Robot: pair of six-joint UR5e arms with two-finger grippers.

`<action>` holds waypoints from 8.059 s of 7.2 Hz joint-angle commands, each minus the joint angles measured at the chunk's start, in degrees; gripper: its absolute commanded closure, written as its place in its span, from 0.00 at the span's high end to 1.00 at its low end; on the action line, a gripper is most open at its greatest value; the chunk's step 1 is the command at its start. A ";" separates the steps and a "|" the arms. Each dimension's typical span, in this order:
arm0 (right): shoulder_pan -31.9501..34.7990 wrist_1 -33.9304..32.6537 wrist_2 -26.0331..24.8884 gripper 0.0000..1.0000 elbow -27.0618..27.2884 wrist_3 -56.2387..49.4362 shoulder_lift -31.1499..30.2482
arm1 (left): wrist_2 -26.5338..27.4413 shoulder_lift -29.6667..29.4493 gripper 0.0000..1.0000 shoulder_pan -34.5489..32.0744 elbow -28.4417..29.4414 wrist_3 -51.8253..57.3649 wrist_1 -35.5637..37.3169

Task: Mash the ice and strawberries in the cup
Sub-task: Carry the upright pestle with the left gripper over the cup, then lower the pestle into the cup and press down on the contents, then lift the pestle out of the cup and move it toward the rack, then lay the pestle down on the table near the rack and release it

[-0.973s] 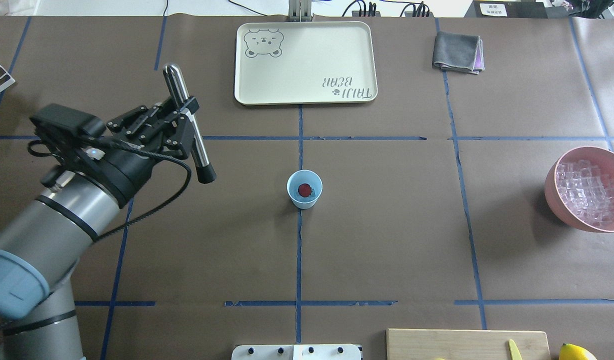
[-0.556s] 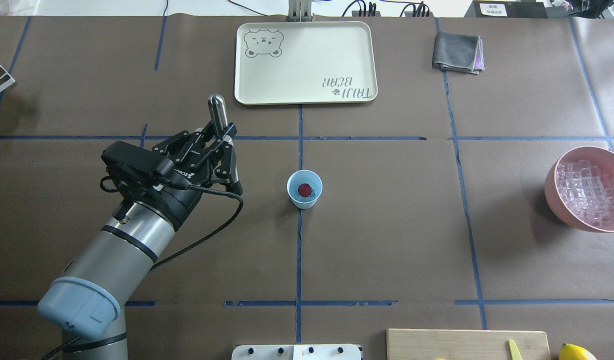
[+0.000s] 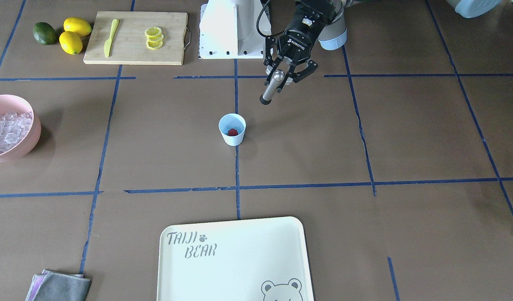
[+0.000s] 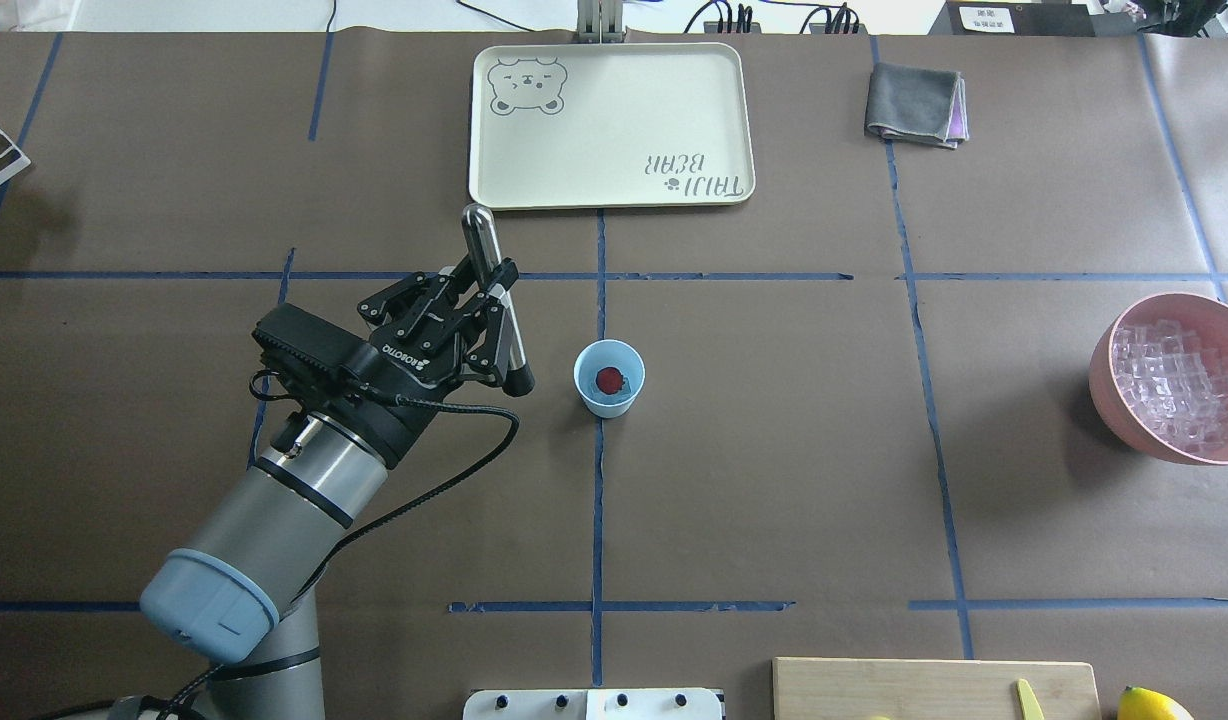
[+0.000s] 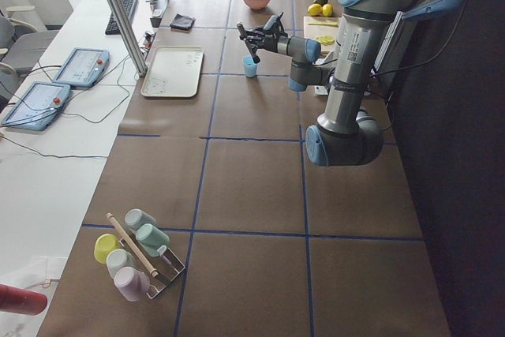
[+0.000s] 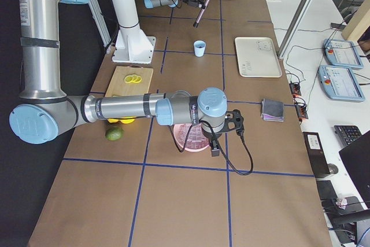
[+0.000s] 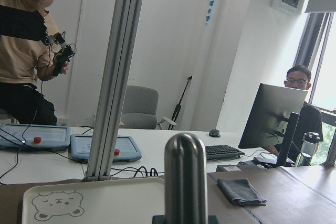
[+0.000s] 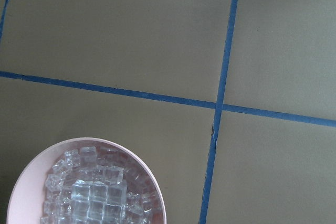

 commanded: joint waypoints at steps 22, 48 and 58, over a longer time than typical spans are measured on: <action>0.00 -0.47 0.59 1.00 -0.10 0.00 0.04 | -0.57 -15.82 0.00 -1.33 27.49 3.55 -14.14; -0.18 0.06 -4.16 1.00 0.34 2.90 0.13 | -84.61 29.35 0.00 -53.19 6.21 -3.61 44.82; -0.26 0.06 -4.42 1.00 0.34 2.81 0.13 | -81.26 29.10 0.03 -50.83 12.46 -3.22 44.05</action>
